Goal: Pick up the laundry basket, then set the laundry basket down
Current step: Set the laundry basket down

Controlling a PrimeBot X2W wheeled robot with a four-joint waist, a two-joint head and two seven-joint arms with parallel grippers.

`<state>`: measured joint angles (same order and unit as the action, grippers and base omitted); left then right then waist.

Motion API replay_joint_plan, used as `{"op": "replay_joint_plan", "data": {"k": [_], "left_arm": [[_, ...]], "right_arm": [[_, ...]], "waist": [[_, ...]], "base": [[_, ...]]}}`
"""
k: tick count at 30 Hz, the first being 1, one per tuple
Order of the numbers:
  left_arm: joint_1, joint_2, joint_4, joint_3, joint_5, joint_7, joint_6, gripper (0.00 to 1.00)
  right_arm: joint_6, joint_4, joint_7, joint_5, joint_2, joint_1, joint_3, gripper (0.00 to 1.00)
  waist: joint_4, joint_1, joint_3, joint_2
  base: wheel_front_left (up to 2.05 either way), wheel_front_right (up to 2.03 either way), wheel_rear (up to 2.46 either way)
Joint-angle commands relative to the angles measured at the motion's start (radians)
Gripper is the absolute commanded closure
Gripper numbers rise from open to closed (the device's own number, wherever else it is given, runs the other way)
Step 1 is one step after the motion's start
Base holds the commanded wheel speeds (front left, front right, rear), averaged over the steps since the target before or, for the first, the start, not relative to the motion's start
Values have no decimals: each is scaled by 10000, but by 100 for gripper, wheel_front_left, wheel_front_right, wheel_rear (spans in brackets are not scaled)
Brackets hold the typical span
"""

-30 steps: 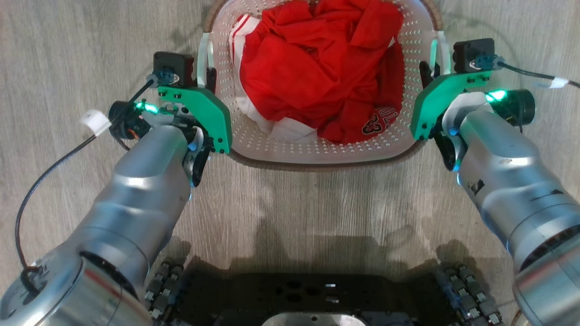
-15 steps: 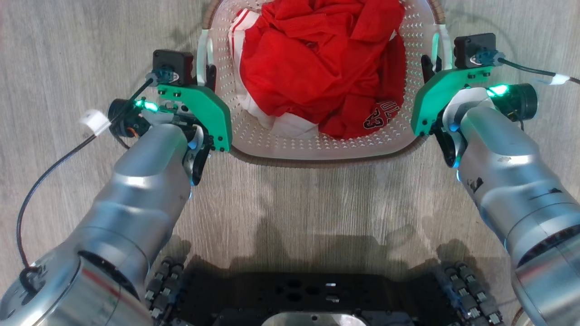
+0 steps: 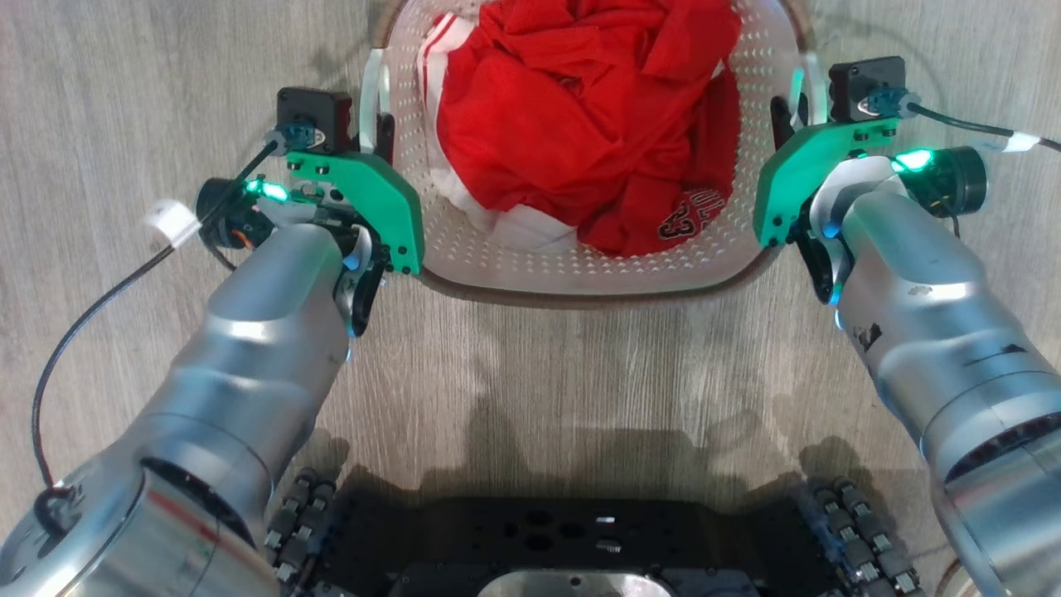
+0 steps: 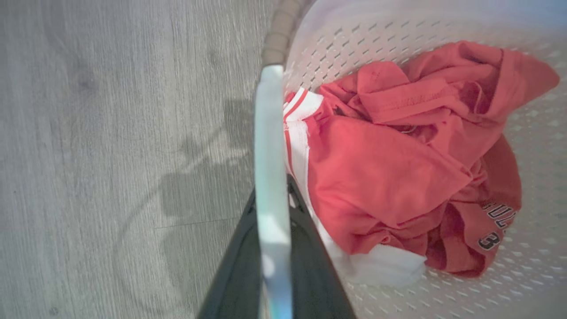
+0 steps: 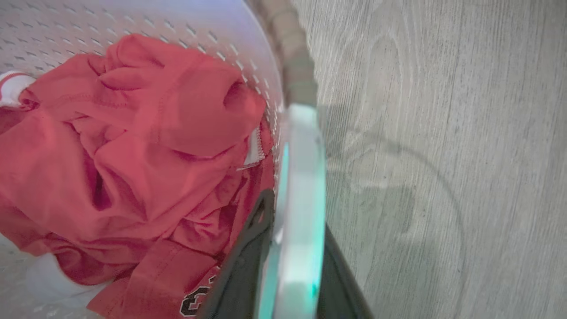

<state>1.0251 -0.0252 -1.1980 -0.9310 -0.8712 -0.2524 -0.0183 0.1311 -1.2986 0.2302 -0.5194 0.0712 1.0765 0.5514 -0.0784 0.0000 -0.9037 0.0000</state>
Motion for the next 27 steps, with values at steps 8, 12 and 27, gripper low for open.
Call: {"op": "replay_joint_plan", "data": {"k": [8, 12, 27], "left_arm": [[-62, -250, 81, 206, 72, -93, -174, 0], [-129, -250, 114, 259, 36, -93, -247, 0], [-785, -618, 1808, 1899, 1549, -93, -735, 0]], "right_arm": [[-4, 79, 37, 623, -204, -631, -481, 0], [-4, 79, 111, 833, -207, -591, -697, 0], [-4, 1420, 312, 1654, -209, -705, -1865, 0]], "waist": [[-27, 0, 2, 0], [-62, 0, 85, 0], [158, 0, 1309, 0]], "base": [[0, 0, 0], [0, 0, 0], [0, 0, 0]]}}
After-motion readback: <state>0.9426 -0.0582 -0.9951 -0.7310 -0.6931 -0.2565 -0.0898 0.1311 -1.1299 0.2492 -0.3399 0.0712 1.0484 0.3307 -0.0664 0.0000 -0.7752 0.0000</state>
